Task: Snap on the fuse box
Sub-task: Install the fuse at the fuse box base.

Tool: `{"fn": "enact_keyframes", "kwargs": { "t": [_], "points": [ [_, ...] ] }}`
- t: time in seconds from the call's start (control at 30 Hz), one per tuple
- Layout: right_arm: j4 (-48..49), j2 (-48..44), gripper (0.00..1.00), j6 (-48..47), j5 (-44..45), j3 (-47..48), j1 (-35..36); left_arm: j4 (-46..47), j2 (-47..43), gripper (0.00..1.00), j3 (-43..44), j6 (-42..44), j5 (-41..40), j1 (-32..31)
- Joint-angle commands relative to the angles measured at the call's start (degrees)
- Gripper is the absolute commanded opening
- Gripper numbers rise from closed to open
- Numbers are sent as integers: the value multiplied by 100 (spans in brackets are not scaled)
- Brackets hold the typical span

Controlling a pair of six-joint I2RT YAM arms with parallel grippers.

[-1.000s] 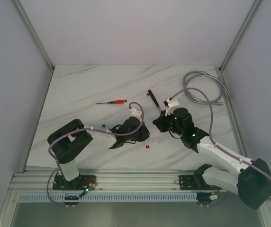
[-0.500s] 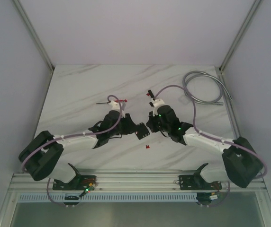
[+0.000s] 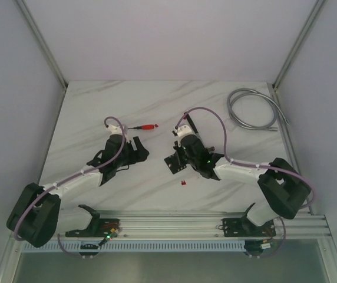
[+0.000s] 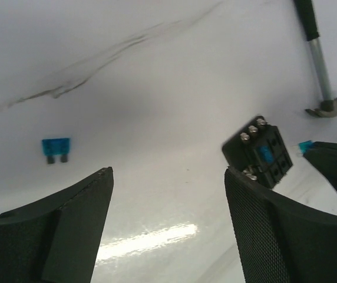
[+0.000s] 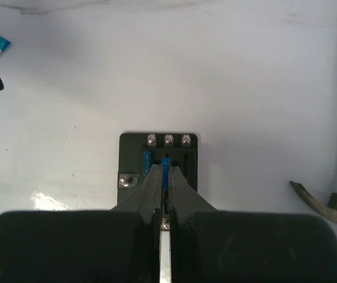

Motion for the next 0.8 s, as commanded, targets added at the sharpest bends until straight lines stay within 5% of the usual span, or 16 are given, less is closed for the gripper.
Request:
{"fn": "enact_keyframes", "kwargs": {
  "t": [0.0, 0.37, 0.77],
  "points": [
    [654, 76, 0, -140, 406, -11, 70, -213, -15, 86, -78, 266, -172, 157],
    [870, 480, 0, -96, 450, -54, 153, 9, 282, 100, -49, 521, -413, 274],
    [793, 568, 0, -95, 635, -80, 212, 59, 291, 100, -111, 466, -487, 336]
  ]
}}
